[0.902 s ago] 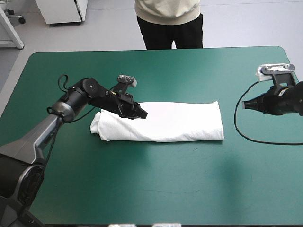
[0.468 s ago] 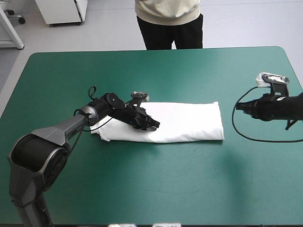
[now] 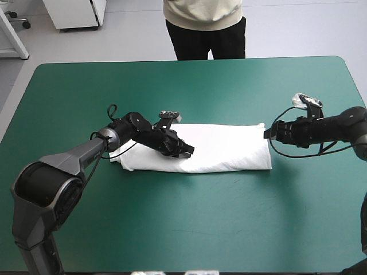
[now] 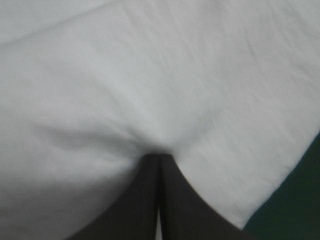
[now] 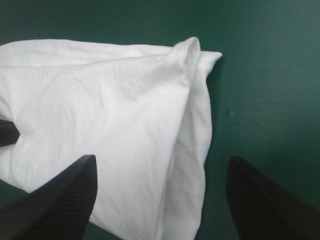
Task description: Fold the cloth
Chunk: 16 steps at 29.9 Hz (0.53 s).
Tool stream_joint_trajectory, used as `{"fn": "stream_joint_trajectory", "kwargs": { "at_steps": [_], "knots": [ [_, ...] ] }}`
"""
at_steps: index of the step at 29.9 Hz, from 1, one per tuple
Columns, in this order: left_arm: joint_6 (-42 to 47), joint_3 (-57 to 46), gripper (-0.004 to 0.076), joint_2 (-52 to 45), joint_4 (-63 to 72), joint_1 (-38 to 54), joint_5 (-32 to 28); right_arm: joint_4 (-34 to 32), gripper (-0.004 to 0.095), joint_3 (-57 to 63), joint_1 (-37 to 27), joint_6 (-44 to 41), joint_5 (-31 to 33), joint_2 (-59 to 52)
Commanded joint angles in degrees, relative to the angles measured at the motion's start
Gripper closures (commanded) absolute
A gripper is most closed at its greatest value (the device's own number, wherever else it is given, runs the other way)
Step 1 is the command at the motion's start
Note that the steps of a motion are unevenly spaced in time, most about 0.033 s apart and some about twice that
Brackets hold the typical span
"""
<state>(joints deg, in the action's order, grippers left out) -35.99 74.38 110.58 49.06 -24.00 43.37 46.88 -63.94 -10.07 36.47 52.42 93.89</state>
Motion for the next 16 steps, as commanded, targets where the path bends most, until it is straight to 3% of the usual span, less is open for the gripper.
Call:
{"fn": "stream_joint_trajectory", "kwargs": {
  "at_steps": [1,9,13,16],
  "knots": [
    [0.4,0.9,0.0733,-1.5,1.1,-0.5,1.1,2.7,0.0252,-1.4,2.3,1.5,-0.7,1.2],
    [0.5,0.9,0.0733,-1.5,0.5,-0.5,1.7,-2.0,0.0281,-1.4,6.2,-1.4,-6.9,7.8],
    [0.5,0.9,0.0733,-1.5,0.5,-0.5,1.7,-5.1,0.0298,-1.4,6.2,-2.8,-7.0,9.2],
    [0.5,0.9,0.0733,-1.5,0.5,-0.5,1.7,-5.5,0.0448,-1.4,6.2,-2.5,-4.1,10.1]
  ]
}}
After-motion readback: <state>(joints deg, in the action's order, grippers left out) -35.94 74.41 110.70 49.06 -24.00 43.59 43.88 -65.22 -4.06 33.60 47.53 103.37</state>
